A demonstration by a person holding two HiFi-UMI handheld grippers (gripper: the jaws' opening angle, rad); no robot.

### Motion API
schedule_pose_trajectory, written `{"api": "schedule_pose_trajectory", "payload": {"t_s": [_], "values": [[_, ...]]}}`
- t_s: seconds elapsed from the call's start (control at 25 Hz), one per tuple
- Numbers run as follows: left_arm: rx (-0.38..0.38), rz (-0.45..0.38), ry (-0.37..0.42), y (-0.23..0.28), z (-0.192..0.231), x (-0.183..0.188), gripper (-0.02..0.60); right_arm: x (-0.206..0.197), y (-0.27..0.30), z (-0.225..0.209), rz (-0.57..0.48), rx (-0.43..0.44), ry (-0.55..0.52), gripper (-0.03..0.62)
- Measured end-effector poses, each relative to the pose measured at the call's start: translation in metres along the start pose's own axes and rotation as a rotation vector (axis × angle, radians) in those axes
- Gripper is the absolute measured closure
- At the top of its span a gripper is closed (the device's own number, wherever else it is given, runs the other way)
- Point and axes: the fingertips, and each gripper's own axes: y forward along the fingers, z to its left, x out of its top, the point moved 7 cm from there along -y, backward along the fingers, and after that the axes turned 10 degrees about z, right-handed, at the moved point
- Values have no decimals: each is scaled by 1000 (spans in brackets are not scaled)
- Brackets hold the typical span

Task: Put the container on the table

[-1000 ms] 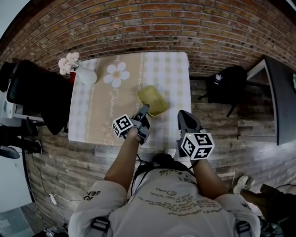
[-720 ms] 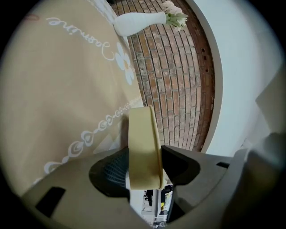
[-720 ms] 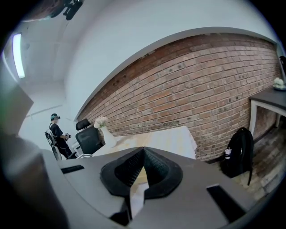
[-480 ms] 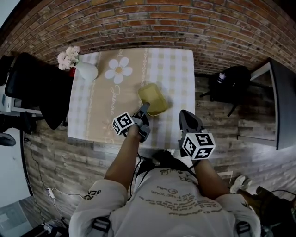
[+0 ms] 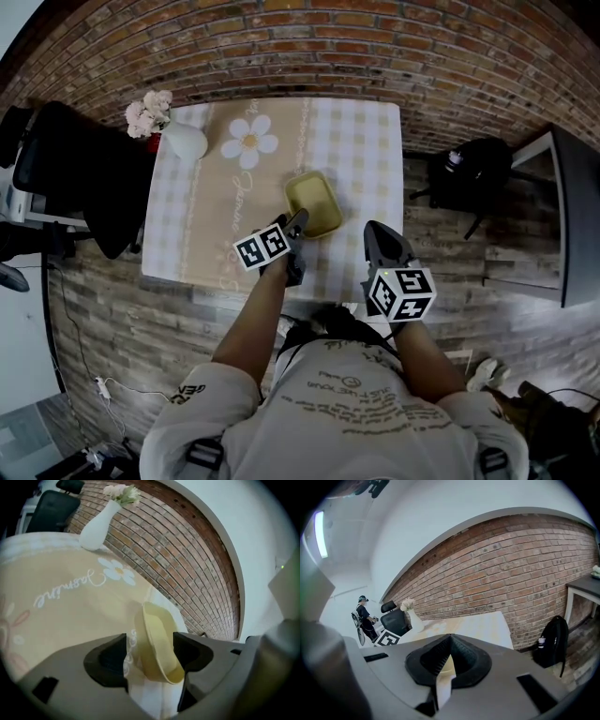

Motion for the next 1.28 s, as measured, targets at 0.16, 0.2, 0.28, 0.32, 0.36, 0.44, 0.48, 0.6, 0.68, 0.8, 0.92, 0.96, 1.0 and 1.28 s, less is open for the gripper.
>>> {"api": "schedule_pose_trajectory", "payload": {"t_s": [0.16, 0.2, 0.28, 0.32, 0.36, 0.44, 0.48, 0.6, 0.68, 0.8, 0.92, 0.96, 1.0, 1.28], "values": [[45, -1, 75, -17, -1, 2, 287, 2, 0, 9, -10, 6, -9, 591], [57, -5, 98, -22, -3, 2, 294, 2, 1, 12, -13, 9, -10, 592], [97, -21, 148, -34, -5, 4, 378, 4, 2, 18, -20, 17, -13, 591], [124, -30, 173, -41, -6, 5, 474, 5, 2, 22, -22, 22, -15, 591], [144, -34, 192, -48, -8, 6, 570, 6, 3, 27, -25, 27, -17, 591], [144, -33, 210, -58, -12, 7, 575, 8, 4, 37, -32, 39, -24, 591], [136, -36, 224, -63, -15, 8, 577, 9, 4, 42, -35, 45, -27, 591], [123, -63, 289, -83, -27, 11, 577, 11, 3, 58, -47, 63, -44, 591], [126, -100, 335, -100, -37, 15, 577, 15, 1, 72, -66, 69, -83, 592], [147, -163, 435, -129, -58, 25, 577, 24, -3, 93, -103, 88, -122, 591], [157, -229, 515, -157, -77, 34, 577, 30, -5, 110, -134, 109, -140, 591], [159, -245, 533, -166, -82, 36, 577, 31, -6, 116, -140, 117, -143, 592], [159, -257, 550, -174, -87, 36, 577, 31, -8, 121, -146, 124, -142, 591], [150, -349, 634, -231, -112, 15, 577, 41, -26, 157, -210, 148, -173, 592]]}}
